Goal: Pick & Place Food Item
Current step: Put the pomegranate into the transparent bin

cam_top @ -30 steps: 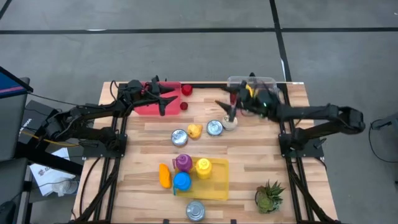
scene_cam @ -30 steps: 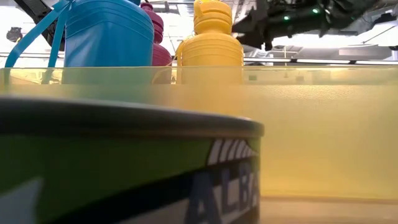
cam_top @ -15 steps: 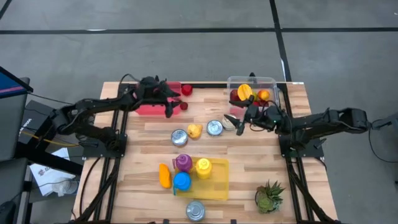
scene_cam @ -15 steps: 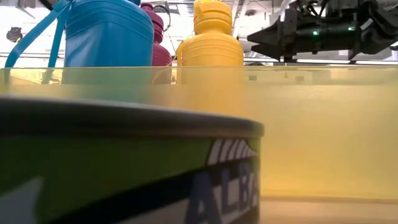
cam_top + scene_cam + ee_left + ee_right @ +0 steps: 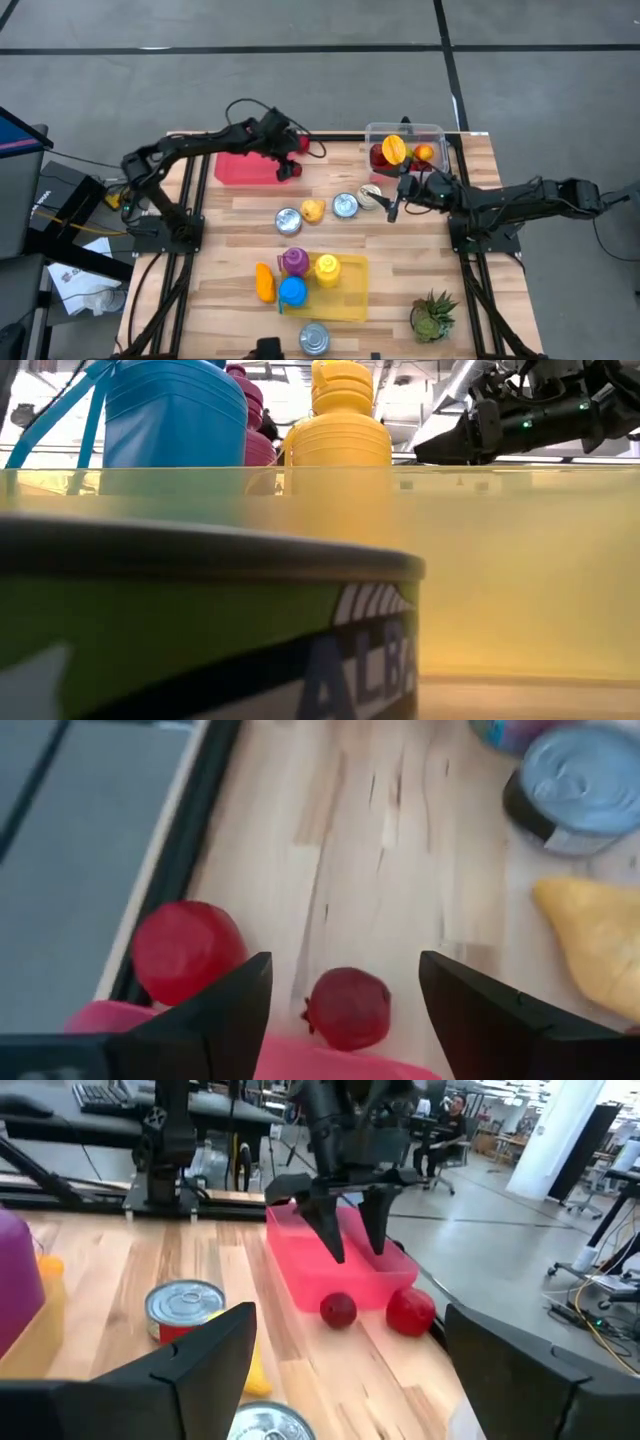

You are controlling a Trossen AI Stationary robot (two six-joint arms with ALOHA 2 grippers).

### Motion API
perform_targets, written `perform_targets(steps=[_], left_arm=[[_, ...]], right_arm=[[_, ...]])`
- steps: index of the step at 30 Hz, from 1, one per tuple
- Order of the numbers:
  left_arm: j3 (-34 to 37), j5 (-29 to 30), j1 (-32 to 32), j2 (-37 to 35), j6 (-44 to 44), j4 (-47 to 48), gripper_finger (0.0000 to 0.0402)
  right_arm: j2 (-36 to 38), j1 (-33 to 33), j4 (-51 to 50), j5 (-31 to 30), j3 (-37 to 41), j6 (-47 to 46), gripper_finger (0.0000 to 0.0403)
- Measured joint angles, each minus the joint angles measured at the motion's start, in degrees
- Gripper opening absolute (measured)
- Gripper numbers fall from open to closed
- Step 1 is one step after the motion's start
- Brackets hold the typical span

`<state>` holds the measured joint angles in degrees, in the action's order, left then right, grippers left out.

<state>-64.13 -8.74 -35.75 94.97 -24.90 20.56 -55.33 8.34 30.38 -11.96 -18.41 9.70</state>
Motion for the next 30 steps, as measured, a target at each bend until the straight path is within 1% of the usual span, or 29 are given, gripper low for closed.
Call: perform_targets(steps=[5,10,15,20,30], left_arm=[[-3.27,0.4,0.0,5.47,-2.83,3.94,0.0242],[-5.36,0.39,0.0,9.24,-3.58,6.87,0.025],[-5.63,0.39,0.24,10.09,-5.19,9.4,0.0255],[-5.63,0.4,0.9,10.34,-5.98,9.88,0.0255],[-5.43,3.59,3.01,13.25,-6.47,11.25,0.0255]], right_arm=[[-0.11,-0.07,-2.0,0.05,0.0,0.83,0.0312],[-0.11,0.04,-2.52,0.06,0.0,0.85,0.0312],[-0.11,0.02,-2.52,0.06,0.0,0.81,0.0312],[-0.11,0.04,-2.25,0.04,0.0,0.82,0.0312],[-0.09,0.04,-1.76,-0.05,0.0,0.83,0.0312]])
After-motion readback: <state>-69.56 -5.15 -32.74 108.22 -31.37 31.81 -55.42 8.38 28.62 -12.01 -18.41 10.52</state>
